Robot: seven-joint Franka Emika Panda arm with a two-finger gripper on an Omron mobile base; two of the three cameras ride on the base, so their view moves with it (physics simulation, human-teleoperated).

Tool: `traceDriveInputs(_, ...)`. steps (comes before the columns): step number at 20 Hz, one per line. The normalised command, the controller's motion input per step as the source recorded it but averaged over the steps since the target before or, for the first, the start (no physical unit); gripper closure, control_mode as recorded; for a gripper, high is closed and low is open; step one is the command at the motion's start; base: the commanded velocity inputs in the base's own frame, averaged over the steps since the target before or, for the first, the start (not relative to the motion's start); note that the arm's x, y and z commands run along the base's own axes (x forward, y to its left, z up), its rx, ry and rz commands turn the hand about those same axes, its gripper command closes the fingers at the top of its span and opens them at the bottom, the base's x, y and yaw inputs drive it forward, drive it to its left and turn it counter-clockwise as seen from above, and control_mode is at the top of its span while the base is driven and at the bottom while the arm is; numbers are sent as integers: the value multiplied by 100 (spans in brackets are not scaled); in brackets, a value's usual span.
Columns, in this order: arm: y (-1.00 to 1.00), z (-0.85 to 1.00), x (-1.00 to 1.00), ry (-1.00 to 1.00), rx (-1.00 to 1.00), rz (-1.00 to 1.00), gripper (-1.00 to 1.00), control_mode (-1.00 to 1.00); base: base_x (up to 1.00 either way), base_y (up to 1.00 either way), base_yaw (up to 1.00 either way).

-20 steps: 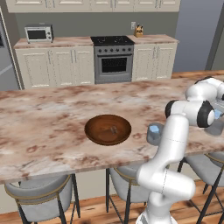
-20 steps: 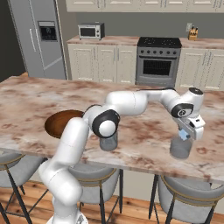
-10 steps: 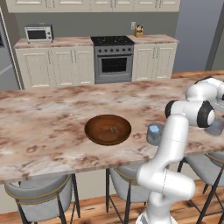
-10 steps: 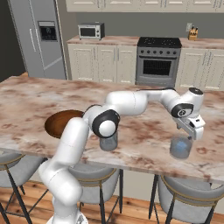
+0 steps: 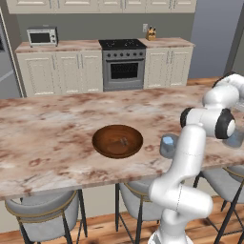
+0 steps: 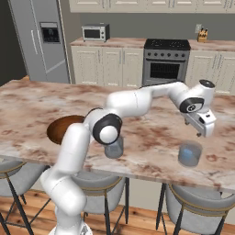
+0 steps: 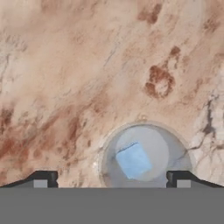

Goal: There are four ice cubes in the ice bowl. Place two ice cubes in each glass of water.

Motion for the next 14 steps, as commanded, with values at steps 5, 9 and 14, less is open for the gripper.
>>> traceDriveInputs(5,100,34,0,-16,4,0,-100,-100,0,0,0)
traceDriveInputs(9,100,1,0,-7,3,0,-100,-100,0,0,0)
traceDriveInputs(14,100,0,0,0,0,2,-100,-100,0,0,0)
